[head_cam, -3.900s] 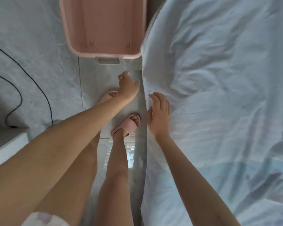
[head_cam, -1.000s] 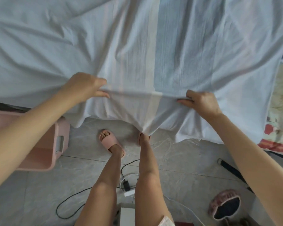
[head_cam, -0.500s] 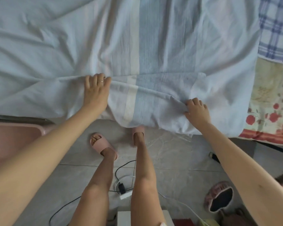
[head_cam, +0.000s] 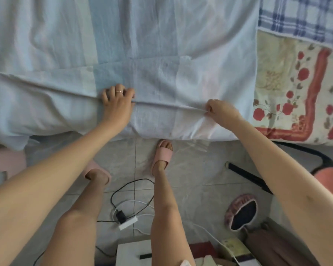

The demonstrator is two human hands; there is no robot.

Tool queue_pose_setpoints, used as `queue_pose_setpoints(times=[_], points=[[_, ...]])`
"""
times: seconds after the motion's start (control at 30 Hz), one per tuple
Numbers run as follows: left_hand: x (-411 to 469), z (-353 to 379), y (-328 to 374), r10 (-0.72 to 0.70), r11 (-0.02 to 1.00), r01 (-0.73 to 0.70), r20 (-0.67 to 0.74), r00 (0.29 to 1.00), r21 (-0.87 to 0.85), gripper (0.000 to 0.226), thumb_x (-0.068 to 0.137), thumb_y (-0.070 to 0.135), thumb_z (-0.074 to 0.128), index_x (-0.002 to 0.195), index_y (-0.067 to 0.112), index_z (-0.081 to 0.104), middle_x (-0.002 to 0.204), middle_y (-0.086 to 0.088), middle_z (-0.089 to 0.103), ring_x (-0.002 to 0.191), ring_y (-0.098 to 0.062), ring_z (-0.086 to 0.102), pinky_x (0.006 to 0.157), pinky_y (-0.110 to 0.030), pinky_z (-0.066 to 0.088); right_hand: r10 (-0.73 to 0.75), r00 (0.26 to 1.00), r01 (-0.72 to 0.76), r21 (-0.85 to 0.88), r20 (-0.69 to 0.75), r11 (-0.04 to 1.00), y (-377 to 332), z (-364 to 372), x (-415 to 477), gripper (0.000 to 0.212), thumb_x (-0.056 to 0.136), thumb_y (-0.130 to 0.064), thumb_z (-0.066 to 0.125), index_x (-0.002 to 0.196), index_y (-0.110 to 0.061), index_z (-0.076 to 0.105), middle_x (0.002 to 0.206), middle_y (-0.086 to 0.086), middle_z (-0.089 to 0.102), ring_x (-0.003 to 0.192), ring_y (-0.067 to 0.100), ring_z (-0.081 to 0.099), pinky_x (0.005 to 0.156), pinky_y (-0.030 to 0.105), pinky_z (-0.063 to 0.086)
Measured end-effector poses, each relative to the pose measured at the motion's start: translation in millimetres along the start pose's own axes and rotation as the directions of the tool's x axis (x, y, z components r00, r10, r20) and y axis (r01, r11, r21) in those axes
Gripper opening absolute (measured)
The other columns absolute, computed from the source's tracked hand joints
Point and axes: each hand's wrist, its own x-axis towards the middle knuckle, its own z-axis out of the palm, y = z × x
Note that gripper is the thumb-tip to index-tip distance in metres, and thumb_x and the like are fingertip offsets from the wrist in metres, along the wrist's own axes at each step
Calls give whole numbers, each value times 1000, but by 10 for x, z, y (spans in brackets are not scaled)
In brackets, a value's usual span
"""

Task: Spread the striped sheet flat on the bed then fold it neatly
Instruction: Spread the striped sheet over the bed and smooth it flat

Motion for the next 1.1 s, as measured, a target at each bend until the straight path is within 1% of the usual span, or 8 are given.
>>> queue_pose_setpoints(times=[0.2, 0.3, 0.37, 0.5, 0.67, 0.8, 0.93, 1.1], points=[[248, 40, 279, -227, 971, 229, -34, 973, 67, 23, 91, 12, 44, 110, 10, 56, 119, -22, 46, 117, -38, 39, 106, -53, 19, -218, 956, 194, -136, -197, 972, 234, -230, 254, 20, 95, -20, 54, 107, -6, 59, 109, 16, 61, 103, 35, 56, 86, 36, 33], [160, 55, 502, -308, 950, 311, -100, 946, 20, 30, 90, 16, 49, 119, 14, 50, 135, -18, 40, 126, -37, 34, 111, -52, 11, -99, 929, 115, 24, -358, 993, 374, 85, 118, 32, 88, -18, 59, 118, -8, 56, 118, 13, 54, 113, 33, 49, 94, 37, 30], [2, 124, 704, -231, 973, 232, -120, 966, -3, 46, 86, 16, 55, 130, 12, 43, 144, -19, 33, 132, -37, 30, 112, -53, 8, 159, 886, -51, 249, -435, 967, 495, 373, -159, 57, 79, -27, 69, 130, -12, 47, 130, 11, 46, 122, 30, 43, 101, 37, 29], [-419, 409, 1066, 270, 962, -272, 75, 960, 25, 67, 81, 14, 62, 143, 17, 36, 154, -16, 23, 142, -30, 16, 111, -54, 9, 736, 674, -288, 895, -63, 340, 668, 830, -649, 104, 65, -31, 87, 144, -5, 26, 143, 9, 30, 132, 23, 32, 109, 31, 30], [-700, 641, 1383, 209, 937, -321, 512, 833, 141, 99, 90, 42, 51, 141, 22, -32, 143, -9, -43, 133, -26, -41, 101, -57, -26, 628, 726, -278, 955, 281, -106, 922, 1165, -674, 92, 71, -7, 82, 140, -9, 20, 125, 4, 35, 111, 15, 42, 98, 23, 39], [-751, 592, 1595, 257, 932, -361, 639, 725, 34, 91, 92, 47, 48, 149, 24, -19, 145, -10, -42, 135, -25, -39, 106, -58, -20, 418, 836, -443, 887, 356, 130, 972, 1296, -737, 66, 77, -14, 79, 132, -7, 44, 119, 4, 56, 110, 17, 54, 88, 28, 45], [-933, 464, 1747, 246, 969, -179, 611, 752, -171, 62, 89, 34, 58, 145, 23, 31, 159, -7, 4, 146, -21, -5, 115, -44, 1, 298, 838, -546, 710, 457, 445, 944, 1217, -1123, 38, 91, -37, 61, 122, -15, 59, 113, 1, 62, 114, 18, 52, 111, 44, 30], [-1320, 48, 2041, 276, 947, -143, 505, 818, -287, 90, 70, 34, 79, 144, 15, 30, 151, -10, 23, 138, -30, 22, 112, -41, 12, 348, 914, -291, 934, 209, 205, 765, 540, -1901, 20, 97, -23, 53, 111, -9, 52, 111, 12, 63, 102, 27, 62, 89, 41, 52]])
